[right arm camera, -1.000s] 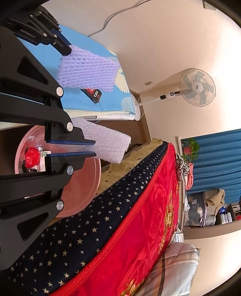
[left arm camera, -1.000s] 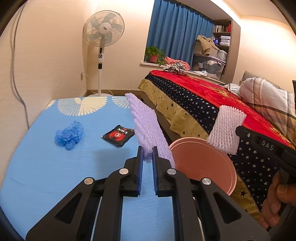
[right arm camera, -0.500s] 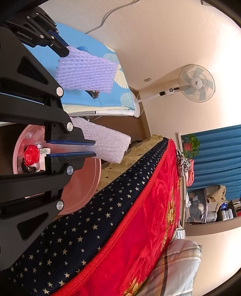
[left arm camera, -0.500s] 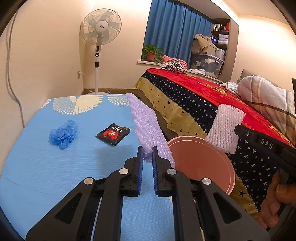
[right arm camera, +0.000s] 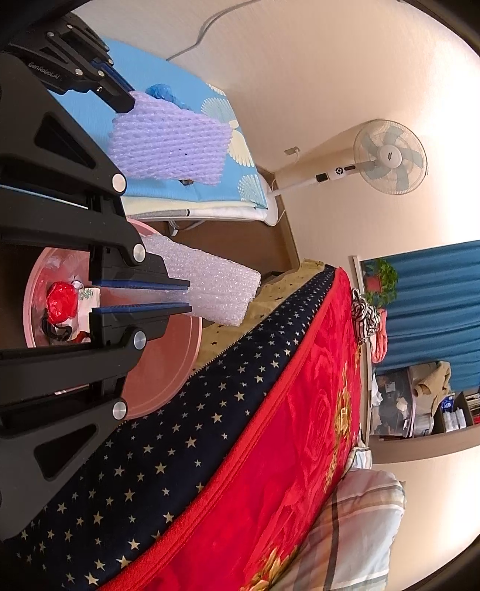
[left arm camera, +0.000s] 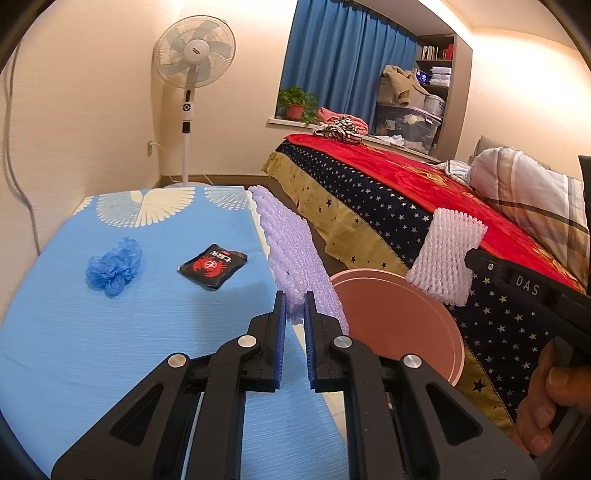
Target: Collect trash
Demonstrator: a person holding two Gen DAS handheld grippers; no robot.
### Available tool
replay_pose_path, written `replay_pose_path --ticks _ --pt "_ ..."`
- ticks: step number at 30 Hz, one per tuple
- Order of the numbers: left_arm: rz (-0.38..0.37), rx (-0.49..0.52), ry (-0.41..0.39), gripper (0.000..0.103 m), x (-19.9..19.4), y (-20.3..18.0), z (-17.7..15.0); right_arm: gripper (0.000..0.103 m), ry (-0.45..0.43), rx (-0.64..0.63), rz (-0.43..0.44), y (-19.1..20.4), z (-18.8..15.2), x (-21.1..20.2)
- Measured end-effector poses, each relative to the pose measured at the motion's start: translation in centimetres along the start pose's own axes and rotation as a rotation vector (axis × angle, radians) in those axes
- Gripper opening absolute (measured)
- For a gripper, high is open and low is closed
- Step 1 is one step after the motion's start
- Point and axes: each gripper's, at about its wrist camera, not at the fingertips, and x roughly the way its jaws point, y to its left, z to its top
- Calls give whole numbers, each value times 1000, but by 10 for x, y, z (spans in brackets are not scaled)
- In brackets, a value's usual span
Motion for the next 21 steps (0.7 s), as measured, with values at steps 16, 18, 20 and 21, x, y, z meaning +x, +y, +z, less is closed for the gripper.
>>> replay_pose_path --ticks 16,18,20,21 --pt "-56 13 39 9 30 -28 -6 7 24 28 -64 -20 -4 16" --pt "-62 16 46 10 35 -32 -7 7 26 29 -72 -23 -4 17" --pt "-68 17 53 10 39 -35 -8 7 28 34 -81 -27 -5 19" --pt "-70 17 55 9 40 -35 -8 7 31 38 -86 -29 -4 20"
